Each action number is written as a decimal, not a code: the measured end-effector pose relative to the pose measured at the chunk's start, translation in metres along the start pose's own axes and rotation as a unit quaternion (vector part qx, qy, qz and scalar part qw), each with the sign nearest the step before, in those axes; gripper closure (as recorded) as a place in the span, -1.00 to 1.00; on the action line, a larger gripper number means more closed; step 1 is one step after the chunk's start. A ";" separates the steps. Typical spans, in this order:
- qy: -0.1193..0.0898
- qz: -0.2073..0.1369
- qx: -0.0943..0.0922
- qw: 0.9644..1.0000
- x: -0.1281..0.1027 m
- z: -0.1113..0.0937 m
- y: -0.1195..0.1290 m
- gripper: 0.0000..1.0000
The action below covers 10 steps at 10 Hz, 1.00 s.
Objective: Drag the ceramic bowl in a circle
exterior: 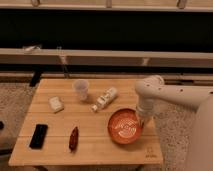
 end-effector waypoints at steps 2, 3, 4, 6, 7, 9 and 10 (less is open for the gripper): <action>0.006 -0.009 0.004 1.000 0.004 -0.003 0.026 1.00; 0.007 -0.014 0.006 1.000 0.000 -0.004 0.038 1.00; 0.007 -0.021 0.008 1.000 -0.006 -0.004 0.053 1.00; 0.005 -0.038 0.013 0.999 -0.017 -0.002 0.075 1.00; 0.003 -0.049 0.014 0.999 -0.024 -0.001 0.088 1.00; -0.006 -0.073 0.014 0.997 -0.042 0.000 0.112 1.00; -0.014 -0.087 0.015 0.996 -0.054 -0.002 0.121 1.00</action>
